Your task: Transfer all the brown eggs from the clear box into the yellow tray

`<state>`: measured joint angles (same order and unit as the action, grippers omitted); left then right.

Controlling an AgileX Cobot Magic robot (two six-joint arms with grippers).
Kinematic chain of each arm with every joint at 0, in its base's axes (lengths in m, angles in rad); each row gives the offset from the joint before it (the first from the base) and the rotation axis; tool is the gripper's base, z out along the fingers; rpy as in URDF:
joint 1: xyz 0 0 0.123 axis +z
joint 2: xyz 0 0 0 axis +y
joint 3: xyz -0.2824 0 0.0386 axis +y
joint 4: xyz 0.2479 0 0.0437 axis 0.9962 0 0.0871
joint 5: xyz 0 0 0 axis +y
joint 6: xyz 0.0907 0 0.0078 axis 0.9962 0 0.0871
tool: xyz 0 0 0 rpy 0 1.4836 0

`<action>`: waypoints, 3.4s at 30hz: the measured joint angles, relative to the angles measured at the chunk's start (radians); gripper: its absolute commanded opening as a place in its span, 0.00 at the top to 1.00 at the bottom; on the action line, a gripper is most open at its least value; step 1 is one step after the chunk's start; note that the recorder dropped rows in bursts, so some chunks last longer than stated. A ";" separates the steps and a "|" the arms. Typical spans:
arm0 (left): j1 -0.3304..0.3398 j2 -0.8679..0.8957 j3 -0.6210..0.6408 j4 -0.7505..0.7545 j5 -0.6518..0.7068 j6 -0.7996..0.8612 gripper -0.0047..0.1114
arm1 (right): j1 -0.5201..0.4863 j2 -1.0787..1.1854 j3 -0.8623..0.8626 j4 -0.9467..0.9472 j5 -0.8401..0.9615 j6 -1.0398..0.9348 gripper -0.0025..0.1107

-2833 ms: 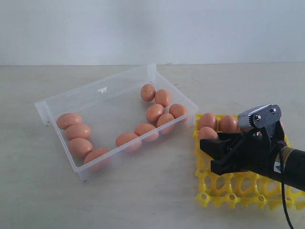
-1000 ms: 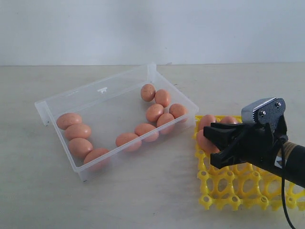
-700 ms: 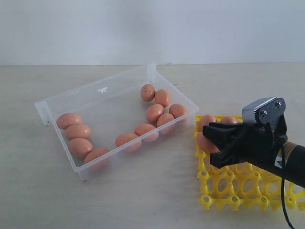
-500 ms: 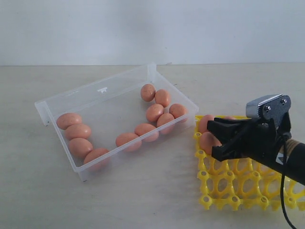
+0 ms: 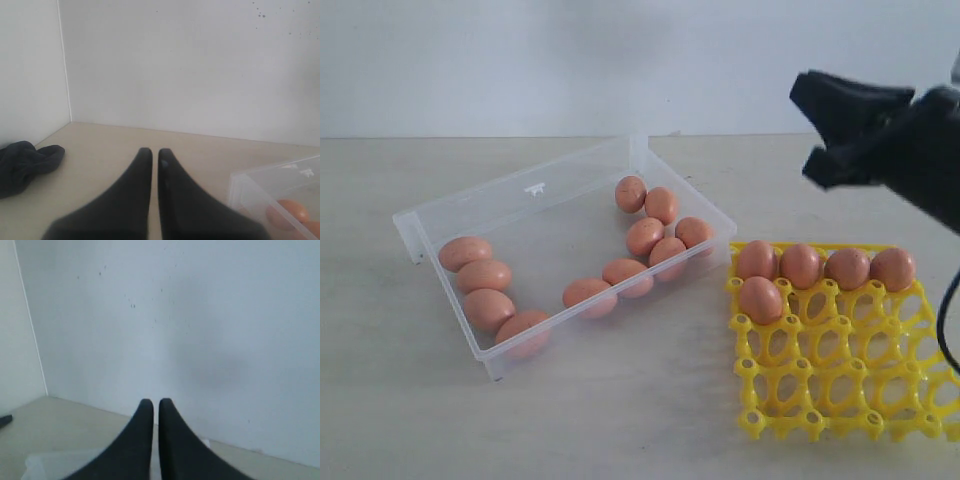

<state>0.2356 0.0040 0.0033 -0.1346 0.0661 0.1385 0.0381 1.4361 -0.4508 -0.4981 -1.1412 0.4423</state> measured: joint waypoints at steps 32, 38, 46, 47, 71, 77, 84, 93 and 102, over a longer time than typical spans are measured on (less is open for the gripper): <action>0.000 0.000 0.000 0.000 0.000 0.000 0.92 | 0.576 0.461 -0.761 -1.250 0.677 0.902 0.68; 0.000 0.000 0.000 0.000 0.000 0.000 0.92 | 0.626 0.559 -0.897 -1.249 0.909 0.816 0.44; 0.000 0.000 0.000 0.000 0.000 0.000 0.92 | 0.640 0.787 -1.166 -1.249 0.966 0.833 0.44; 0.000 0.000 0.000 0.000 0.000 0.000 0.92 | 0.640 0.802 -1.186 -1.249 0.966 0.835 0.44; 0.000 0.000 0.000 0.000 0.000 0.000 0.92 | 0.640 1.016 -1.341 -1.229 0.996 0.825 0.44; 0.000 0.000 0.000 0.000 0.000 0.000 0.92 | 0.640 1.016 -1.341 -1.223 0.946 0.749 0.66; 0.000 0.000 0.000 0.000 0.000 0.000 0.92 | 0.640 1.018 -1.341 -1.233 0.927 0.714 0.98; 0.000 0.000 0.000 0.000 0.000 0.000 0.92 | 0.640 1.014 -1.341 -1.233 0.933 0.757 0.98; 0.000 0.000 0.000 0.000 0.000 0.000 0.92 | 0.640 0.934 -1.338 -1.240 0.938 0.966 0.98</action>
<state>0.2356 0.0040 0.0033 -0.1346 0.0661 0.1385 0.6782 2.3702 -1.7887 -1.7377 -0.2028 1.4082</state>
